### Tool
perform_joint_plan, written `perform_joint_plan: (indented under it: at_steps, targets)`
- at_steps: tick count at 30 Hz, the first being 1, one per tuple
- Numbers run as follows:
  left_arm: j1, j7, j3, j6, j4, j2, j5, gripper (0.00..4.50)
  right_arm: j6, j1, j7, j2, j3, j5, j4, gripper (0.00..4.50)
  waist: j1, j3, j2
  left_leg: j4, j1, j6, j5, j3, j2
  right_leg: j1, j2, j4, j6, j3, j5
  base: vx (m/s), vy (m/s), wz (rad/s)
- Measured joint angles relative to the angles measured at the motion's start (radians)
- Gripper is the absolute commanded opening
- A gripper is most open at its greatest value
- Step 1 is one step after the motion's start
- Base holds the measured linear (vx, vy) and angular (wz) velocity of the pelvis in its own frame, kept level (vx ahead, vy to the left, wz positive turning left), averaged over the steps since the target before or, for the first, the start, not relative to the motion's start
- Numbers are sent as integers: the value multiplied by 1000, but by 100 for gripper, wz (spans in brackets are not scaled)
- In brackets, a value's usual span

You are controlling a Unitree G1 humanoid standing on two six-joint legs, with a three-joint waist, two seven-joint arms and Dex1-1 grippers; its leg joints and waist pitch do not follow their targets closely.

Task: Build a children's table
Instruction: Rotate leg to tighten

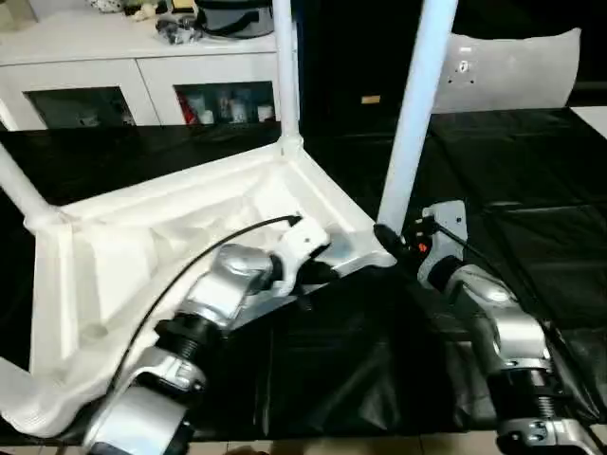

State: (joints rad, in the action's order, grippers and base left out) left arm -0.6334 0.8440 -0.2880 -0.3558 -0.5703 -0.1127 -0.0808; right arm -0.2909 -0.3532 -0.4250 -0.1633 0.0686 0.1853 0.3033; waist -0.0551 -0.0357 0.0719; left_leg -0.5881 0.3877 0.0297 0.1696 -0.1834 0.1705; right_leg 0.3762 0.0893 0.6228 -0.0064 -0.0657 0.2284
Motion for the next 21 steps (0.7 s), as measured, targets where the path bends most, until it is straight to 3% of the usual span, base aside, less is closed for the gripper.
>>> perform_joint_plan:
  at_steps: [7, 11, 21]
  targets:
    - [6, 47, -24, 51, 11, -40, -1, 0, 32, 55, -93, -51, 0, 21, -47, 343, -7, 0, 0, 4, 2, 0, 0, 0, 0, 1, 0, -5, 2, -2, -1, 0, 0, 0]
    - [23, 136, -41, 118, 29, -111, 5, 0, 60, 93, -279, -177, -29, 51, -75, 374, -15, -1, 0, 3, 8, -1, 0, 0, 1, 3, 0, -7, 3, -3, -1, 0, 0, 0]
    - [43, 379, -98, 299, 30, -241, 25, 0, 106, 128, -684, -373, -69, 136, -143, 374, -47, -1, 0, 1, 8, -3, 1, 0, 1, 3, 0, -7, 3, -4, -2, 0, 0, 0]
